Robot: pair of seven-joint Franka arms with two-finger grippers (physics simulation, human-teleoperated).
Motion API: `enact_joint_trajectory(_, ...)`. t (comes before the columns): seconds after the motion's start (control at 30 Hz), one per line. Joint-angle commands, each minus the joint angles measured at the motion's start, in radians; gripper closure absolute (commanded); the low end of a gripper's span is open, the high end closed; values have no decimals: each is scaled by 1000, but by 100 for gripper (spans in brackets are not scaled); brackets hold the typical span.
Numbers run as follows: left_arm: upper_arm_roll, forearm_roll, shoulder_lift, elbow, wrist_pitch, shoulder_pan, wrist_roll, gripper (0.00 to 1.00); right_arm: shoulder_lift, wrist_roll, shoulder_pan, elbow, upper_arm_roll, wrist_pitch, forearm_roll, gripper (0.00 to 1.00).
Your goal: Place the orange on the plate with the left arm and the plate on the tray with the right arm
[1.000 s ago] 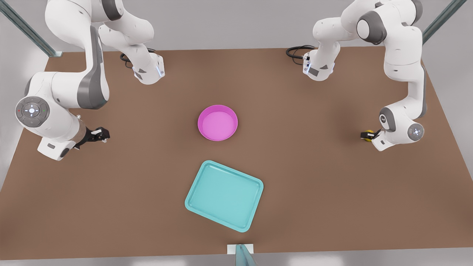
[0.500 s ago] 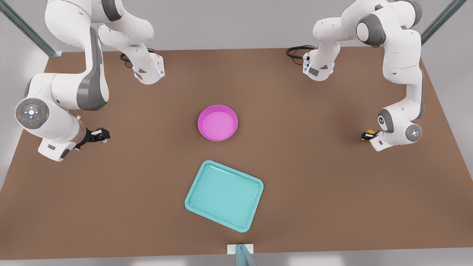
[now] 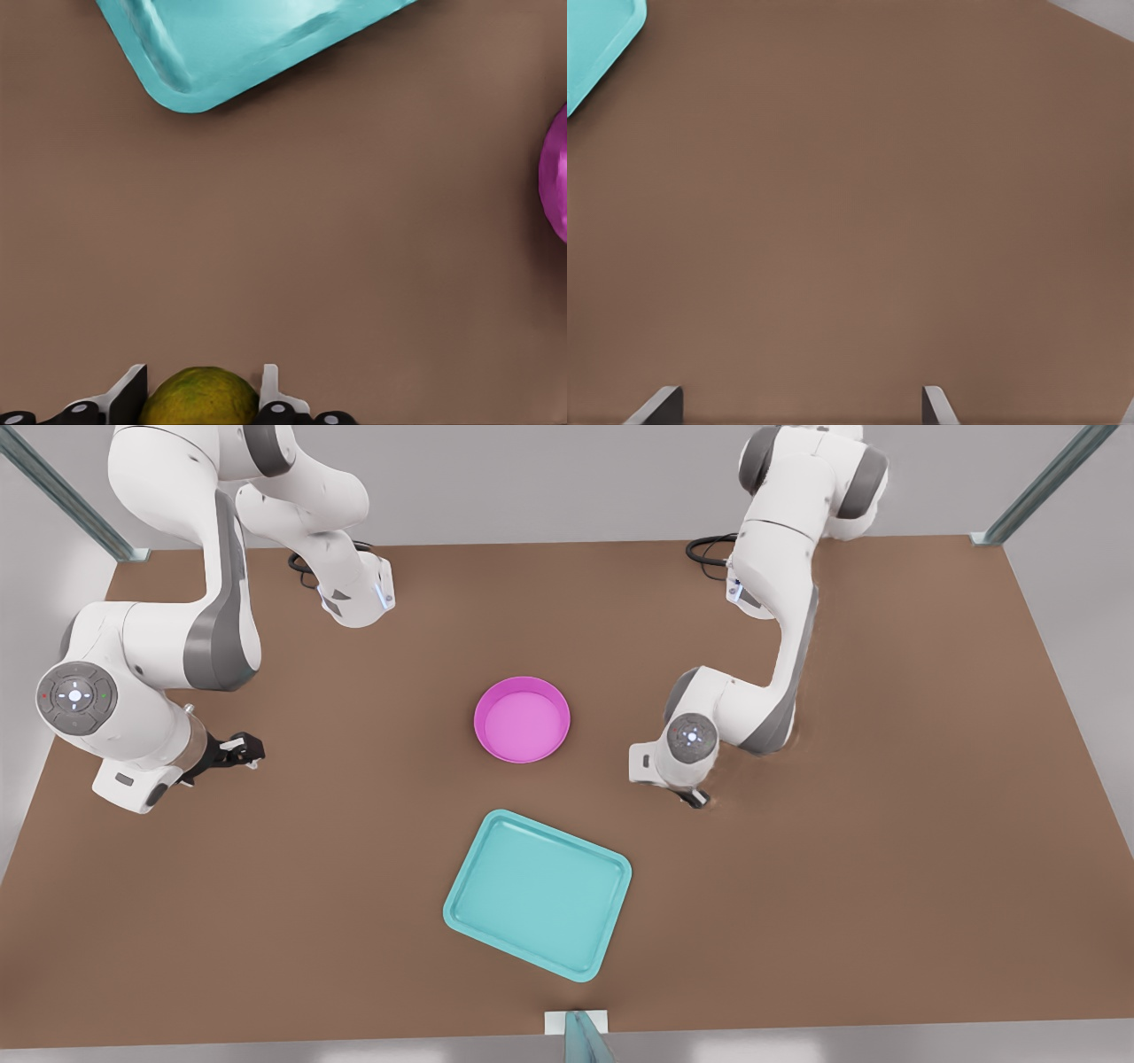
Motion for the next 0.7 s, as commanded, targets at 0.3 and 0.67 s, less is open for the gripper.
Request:
enact_joint_trajectory(0.3,-124,-121,299,424,-149,-262,-1207,35,6,-5,8,-3,-2,-1,2,0)
enact_joint_trajectory(0.67,0,-132,200,426,-343,-226,-1164,0,187,268,198,-93,221,295,346,0)
